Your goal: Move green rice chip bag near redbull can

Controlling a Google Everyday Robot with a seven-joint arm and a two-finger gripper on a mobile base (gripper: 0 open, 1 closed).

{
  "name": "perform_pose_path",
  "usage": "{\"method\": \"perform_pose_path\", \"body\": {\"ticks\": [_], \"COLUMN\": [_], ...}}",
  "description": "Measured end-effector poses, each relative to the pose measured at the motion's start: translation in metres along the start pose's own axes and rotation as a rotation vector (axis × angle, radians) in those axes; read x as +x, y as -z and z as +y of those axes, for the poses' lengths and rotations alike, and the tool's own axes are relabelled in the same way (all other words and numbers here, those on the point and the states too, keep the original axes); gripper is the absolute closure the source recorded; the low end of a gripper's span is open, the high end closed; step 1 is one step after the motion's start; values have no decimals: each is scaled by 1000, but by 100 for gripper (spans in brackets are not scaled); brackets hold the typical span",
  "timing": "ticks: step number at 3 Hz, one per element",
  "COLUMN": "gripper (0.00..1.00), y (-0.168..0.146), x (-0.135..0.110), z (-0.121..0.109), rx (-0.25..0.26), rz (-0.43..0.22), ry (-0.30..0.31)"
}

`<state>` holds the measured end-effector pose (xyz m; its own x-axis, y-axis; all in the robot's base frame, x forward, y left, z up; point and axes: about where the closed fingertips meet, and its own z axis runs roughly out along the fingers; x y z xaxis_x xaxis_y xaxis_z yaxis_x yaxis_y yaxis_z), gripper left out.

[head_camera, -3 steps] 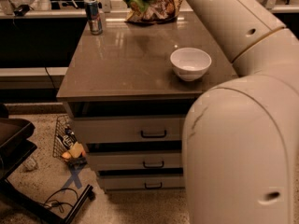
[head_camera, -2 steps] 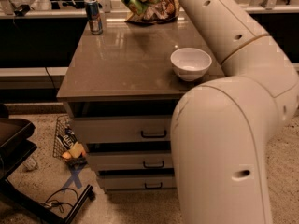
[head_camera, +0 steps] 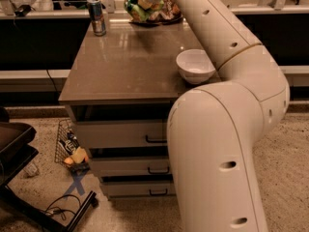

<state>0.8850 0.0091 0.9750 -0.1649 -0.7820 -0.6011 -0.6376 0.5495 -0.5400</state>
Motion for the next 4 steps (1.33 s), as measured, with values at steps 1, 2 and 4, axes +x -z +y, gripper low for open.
{"method": "perform_pose_path", "body": {"ticks": [1, 2, 4], "gripper": [59, 28, 0], "y": [-3, -8, -13], "x": [0, 2, 3], "z": [3, 6, 10], "rx": [-5, -11, -17], "rz": [2, 6, 10], "ry": [1, 2, 4]}}
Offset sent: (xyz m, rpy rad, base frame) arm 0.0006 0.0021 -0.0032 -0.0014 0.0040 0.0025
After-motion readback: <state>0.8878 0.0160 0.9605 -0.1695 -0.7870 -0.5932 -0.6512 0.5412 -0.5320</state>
